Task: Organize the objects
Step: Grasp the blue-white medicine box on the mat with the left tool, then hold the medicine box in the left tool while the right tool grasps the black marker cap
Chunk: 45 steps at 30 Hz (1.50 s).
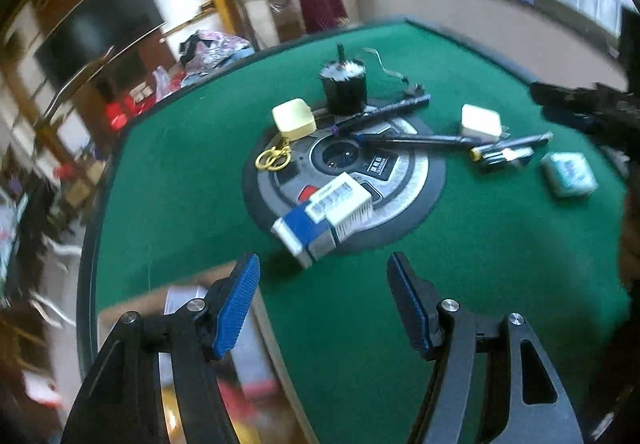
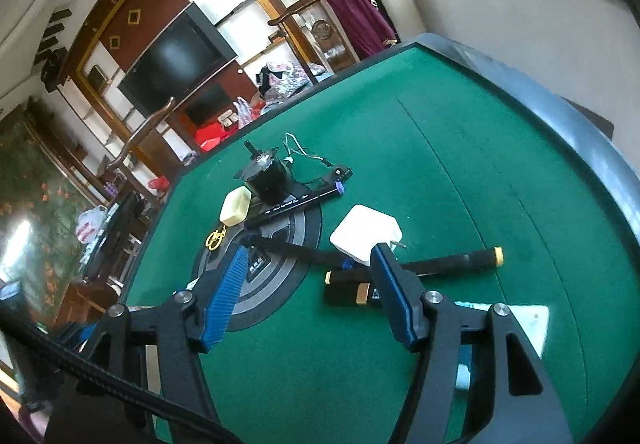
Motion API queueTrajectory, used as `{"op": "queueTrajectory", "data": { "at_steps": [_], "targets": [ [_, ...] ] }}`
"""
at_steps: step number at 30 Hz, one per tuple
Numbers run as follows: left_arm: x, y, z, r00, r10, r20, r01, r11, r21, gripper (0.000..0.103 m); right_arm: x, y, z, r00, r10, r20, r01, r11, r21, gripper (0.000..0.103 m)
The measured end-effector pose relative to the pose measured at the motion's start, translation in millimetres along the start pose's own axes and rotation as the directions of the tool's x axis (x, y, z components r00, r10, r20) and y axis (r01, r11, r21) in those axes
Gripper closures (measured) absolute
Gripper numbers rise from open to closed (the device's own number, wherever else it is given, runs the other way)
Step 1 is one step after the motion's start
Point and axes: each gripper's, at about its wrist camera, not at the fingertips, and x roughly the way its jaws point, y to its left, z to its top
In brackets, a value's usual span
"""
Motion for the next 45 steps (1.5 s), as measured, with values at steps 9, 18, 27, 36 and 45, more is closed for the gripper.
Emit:
{"op": "queueTrajectory", "data": {
  "at_steps": [9,18,27,36,45],
  "targets": [
    [74.4,-7.5,32.2,0.995,0.025,-0.097,-0.012,0.991,0.135,0.043,4.9,-27.9,2.8,0.999,-0.005,-0.036,0.008,0.996,0.088,0.040],
    [68.5,-23.0,18.4,0.988,-0.041,-0.149,0.052,0.996,0.071,0.074,19.7,-33.4,2.3,0.996,-0.020,-0.086,0.028,0.995,0.101,0.040],
    [-18.8,-47.2,-4.6,0.985,-0.174,0.003,0.174,0.984,-0.026,0.074,27.5,-34.0,7.1,0.998,0.000,-0.062,0.006,0.996,0.090,0.040],
    [-62.4,-48.1,-59.8,0.969,-0.238,0.066,0.245,0.956,-0.164,0.074,50.8,-55.6,16.2,0.993,0.003,-0.120,0.019,0.982,0.186,0.040],
    [-69.3,-36.8,-84.7,0.966,-0.248,0.069,0.258,0.929,-0.265,0.074,60.1,-30.9,-10.1,0.894,0.325,-0.309,-0.268,0.940,0.213,0.040]
  ]
}}
